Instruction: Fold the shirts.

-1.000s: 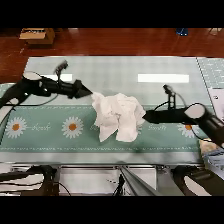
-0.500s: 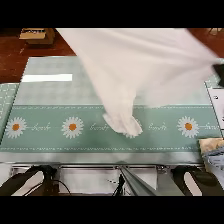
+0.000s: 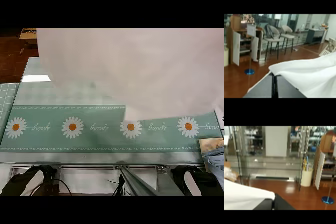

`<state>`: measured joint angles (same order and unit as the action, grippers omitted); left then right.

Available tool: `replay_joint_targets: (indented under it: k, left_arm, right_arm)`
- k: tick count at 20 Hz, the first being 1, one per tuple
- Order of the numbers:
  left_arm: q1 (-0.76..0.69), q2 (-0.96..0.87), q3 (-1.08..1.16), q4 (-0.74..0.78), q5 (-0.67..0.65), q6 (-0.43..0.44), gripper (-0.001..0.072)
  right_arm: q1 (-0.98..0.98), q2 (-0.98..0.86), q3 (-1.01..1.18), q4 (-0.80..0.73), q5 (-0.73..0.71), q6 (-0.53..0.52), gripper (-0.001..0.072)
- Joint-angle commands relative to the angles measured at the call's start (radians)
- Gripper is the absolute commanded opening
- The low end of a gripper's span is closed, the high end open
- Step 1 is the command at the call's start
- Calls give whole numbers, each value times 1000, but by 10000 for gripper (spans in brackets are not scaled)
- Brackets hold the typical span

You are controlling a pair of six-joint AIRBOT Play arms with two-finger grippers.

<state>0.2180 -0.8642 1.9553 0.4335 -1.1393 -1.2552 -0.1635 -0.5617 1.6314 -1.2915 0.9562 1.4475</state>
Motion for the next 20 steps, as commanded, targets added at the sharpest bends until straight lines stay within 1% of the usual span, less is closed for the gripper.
replay_joint_targets:
  k: [1, 5, 8, 10, 12, 15, 18, 20]
  left_arm:
    - [2, 51, 27, 43, -12, -42, 17]
    - [2, 54, 27, 204, -103, -86, 16]
    - [2, 23, 27, 264, -116, -85, 16]
    - [2, -34, 27, 269, -118, -85, 16]
    - [-8, -124, 26, 269, -130, -85, 16]
    - [-63, -298, 26, 270, -156, -85, 17]
    - [-124, -508, 26, 270, -155, -84, 17]
    - [-147, -659, 26, 270, -151, -78, 17]
  right_arm:
    - [-2, 2, 110, -7, 106, 19, 42]
    - [-2, -5, 131, -59, 335, 19, 42]
    - [-2, -70, 131, -51, 490, 19, 41]
    - [-2, -157, 131, -18, 545, 19, 42]
    - [-2, -275, 131, 33, 554, 18, 41]
    - [0, -489, 131, 94, 515, 18, 42]
    - [30, -719, 131, 78, 468, -5, 42]
    - [52, -856, 131, 79, 402, -16, 42]
